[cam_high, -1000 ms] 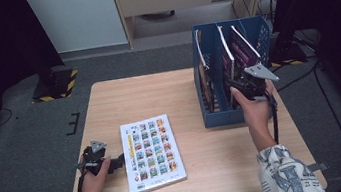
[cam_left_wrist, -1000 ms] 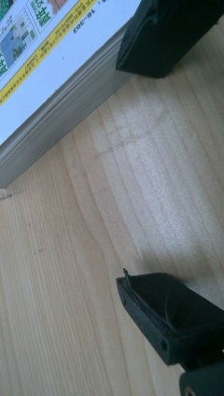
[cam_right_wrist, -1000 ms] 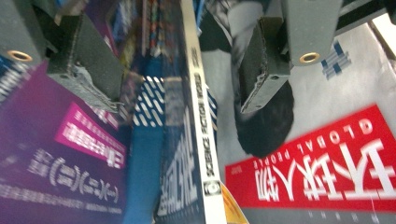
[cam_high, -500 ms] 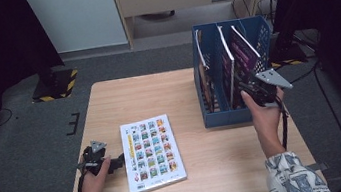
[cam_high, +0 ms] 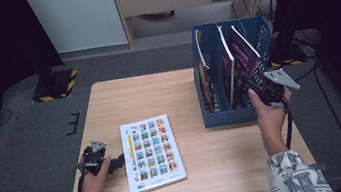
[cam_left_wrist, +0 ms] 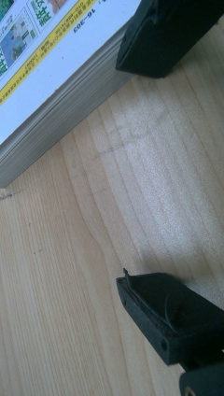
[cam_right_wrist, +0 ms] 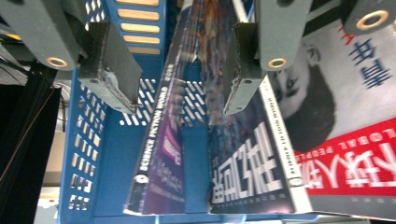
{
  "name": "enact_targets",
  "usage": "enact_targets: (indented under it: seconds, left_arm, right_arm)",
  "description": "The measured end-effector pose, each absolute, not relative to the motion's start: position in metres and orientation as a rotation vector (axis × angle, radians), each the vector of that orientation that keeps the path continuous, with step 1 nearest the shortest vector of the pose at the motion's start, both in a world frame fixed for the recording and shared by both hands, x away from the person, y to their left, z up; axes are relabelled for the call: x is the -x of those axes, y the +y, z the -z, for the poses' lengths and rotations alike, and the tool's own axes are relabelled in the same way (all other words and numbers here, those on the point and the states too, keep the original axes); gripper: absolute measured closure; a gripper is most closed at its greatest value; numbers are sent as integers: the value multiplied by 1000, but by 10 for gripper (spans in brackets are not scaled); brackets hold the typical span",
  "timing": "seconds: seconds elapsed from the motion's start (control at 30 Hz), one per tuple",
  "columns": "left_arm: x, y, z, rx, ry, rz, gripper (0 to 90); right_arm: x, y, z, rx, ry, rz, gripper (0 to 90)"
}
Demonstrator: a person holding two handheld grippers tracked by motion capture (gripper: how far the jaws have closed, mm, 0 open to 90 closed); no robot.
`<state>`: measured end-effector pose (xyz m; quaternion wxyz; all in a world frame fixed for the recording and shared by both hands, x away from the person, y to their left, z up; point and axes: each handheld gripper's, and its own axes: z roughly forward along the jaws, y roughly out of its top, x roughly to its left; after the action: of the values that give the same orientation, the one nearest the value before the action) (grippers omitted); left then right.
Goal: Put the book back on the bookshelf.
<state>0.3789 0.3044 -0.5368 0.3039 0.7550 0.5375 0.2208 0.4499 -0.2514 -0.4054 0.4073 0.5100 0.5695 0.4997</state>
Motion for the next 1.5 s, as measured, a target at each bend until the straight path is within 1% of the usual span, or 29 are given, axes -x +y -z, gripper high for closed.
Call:
enact_targets:
  seconds: [0.17,0.37,0.53,0.63,0.73,0.8,1.2,1.5]
  left_arm:
    - [-379,304,537,-2000,1424,-585,0]
    - [-379,304,537,-2000,1424,-584,0]
    - [-379,304,537,-2000,1424,-584,0]
    - [-379,304,537,-2000,1424,-584,0]
    - [-379,304,537,-2000,1424,-584,0]
    - [-379,304,537,-2000,1424,-584,0]
    - [-380,304,537,-1999,1424,-583,0]
    - [-380,304,537,-1999,1424,-584,0]
  right_arm:
    - [-464,-256,407,-1327,1434,-1249,475]
    - [-482,-253,411,-1348,1464,-1240,553]
    - [-492,-245,410,-1334,1472,-1208,640]
    - [-495,-242,409,-1330,1479,-1204,728]
    - [-496,-238,407,-1320,1487,-1176,775]
    - [-496,-238,406,-1315,1481,-1173,835]
    - [-502,-228,394,-1251,1438,-1130,843]
    - [-501,-221,404,-1221,1467,-1153,840]
